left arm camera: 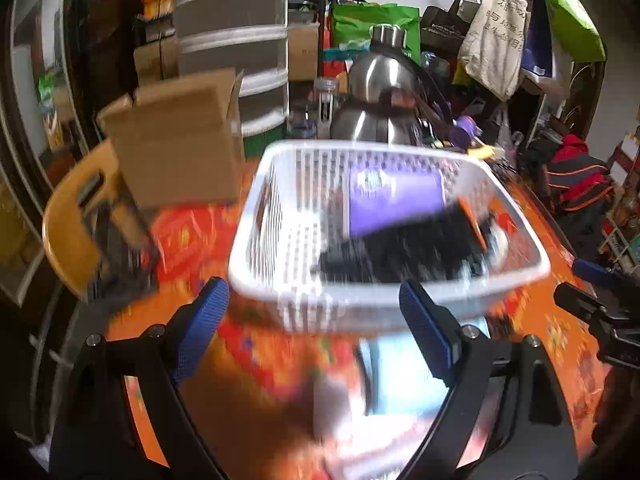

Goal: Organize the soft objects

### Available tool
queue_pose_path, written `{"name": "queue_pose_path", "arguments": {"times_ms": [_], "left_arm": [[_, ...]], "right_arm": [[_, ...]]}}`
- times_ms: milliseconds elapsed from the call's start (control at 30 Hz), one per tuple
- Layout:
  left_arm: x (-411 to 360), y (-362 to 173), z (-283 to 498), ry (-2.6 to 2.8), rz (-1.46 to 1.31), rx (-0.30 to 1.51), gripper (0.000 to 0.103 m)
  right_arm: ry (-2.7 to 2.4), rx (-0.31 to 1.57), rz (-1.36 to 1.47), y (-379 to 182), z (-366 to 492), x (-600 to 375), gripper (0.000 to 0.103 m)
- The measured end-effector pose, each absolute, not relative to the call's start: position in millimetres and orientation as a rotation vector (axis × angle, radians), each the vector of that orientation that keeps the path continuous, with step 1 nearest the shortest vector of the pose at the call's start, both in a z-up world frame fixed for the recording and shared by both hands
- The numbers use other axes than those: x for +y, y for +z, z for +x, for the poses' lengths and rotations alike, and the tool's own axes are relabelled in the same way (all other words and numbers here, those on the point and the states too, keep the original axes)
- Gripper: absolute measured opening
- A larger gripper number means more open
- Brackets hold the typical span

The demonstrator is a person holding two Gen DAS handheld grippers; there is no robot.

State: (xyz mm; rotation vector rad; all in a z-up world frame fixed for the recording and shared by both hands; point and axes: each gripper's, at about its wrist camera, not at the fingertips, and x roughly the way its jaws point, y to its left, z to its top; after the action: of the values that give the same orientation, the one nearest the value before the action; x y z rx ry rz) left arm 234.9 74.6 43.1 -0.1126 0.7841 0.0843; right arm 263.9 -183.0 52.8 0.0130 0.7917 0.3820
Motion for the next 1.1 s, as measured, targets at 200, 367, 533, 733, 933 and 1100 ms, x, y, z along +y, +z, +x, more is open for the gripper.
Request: {"name": "queue_pose_path", "arguments": {"times_ms": [200,367,533,733,933,1100], "left_arm": [[76.7,-5.4,169.1,0.076,-0.132,0.862,0.086],[73.4,-42.1,134.4,0.06,-0.173,0.905,0.086],[67.3,-63.5,116.1,0.048,-0.183,0.923,0.086],[58.9,-75.5,114.3,-0.003,-0.2,0.948,0.086],[43.4,-86.3,119.4,-0.036,-0.189,0.977,0.086],[41.3,-88.3,122.4,-0.037,-0.194,0.97,0.086]], "right_arm": [[0.378,0.829,0.004,10.9,200.4,-207.6,0.081],[0.369,0.869,0.016,-19.3,178.5,-216.7,0.081],[0.423,0.897,0.025,-40.0,181.7,-213.5,0.08],[0.448,0.894,0.048,-43.8,190.3,-211.3,0.079],[0.475,0.935,0.053,-54.3,202.6,-203.1,0.069],[0.493,0.953,0.068,-60.1,206.4,-203.0,0.058]]}}
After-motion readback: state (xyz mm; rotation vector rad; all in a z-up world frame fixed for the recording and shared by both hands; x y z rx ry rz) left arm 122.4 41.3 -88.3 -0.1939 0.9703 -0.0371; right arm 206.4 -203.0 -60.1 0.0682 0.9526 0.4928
